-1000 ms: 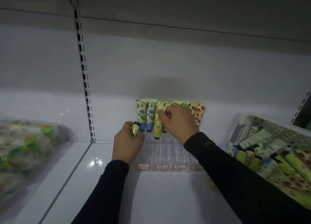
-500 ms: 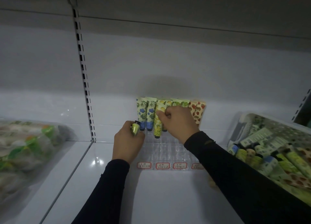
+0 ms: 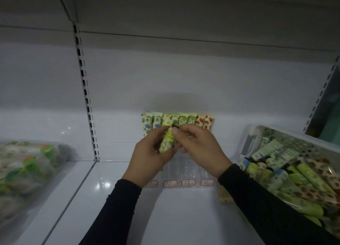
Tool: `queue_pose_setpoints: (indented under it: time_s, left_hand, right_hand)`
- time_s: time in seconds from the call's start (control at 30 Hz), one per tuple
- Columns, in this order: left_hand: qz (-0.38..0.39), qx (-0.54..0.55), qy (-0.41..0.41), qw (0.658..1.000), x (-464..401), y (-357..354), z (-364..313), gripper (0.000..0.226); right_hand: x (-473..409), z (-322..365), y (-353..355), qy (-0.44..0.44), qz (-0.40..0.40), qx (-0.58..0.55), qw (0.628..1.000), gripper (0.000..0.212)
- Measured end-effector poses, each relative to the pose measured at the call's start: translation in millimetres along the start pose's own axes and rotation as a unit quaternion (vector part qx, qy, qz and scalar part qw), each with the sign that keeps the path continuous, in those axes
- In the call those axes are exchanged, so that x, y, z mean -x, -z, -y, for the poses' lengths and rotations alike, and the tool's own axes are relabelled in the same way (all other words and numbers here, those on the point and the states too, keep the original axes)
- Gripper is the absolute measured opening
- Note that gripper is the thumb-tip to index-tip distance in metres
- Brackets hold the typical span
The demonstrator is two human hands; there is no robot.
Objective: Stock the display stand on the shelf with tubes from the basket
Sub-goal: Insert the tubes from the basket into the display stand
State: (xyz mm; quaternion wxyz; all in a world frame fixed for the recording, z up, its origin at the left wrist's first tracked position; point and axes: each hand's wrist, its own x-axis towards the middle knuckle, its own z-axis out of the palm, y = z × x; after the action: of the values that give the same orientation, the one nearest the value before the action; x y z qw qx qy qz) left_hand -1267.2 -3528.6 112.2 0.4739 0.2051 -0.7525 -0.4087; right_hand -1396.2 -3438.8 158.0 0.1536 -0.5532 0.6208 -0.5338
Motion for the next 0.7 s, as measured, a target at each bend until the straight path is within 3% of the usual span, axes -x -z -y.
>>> queue_pose_setpoints:
  time_s: [0.17,0.27,0.4,0.47,0.6,0.7]
  left_hand:
    - [0.048,0.026,-0.023,0.998,2,-1,-4,0.052]
    - [0.070,0.050,0.016,0.996,2,-2,-3,0.051]
    - [0.046,0.120,0.042,0.991,-1,-1,-7,0.035]
    - [0.033,0.182,0.048,0.982,-2,2,-10,0.030]
    - [-0.003,0.288,0.088,0.954,-5,5,-4,0.018]
    - [0.006,0.282,0.103,0.954,-5,2,-3,0.014]
  right_hand:
    - [6,0,10,-0.049,0.021,-0.087,0.995,0.015]
    - [8,-2,18,-0.067,-0.003,-0.158,0.985,0.015]
    - [8,-8,32,-0.103,-0.066,-0.293,0.948,0.013]
    - [11,-12,36,-0.122,-0.054,-0.318,0.939,0.010]
    - [20,-23,32,-0.157,0.046,-0.244,0.956,0.011]
    - [24,-28,24,-0.130,0.112,-0.126,0.977,0.015]
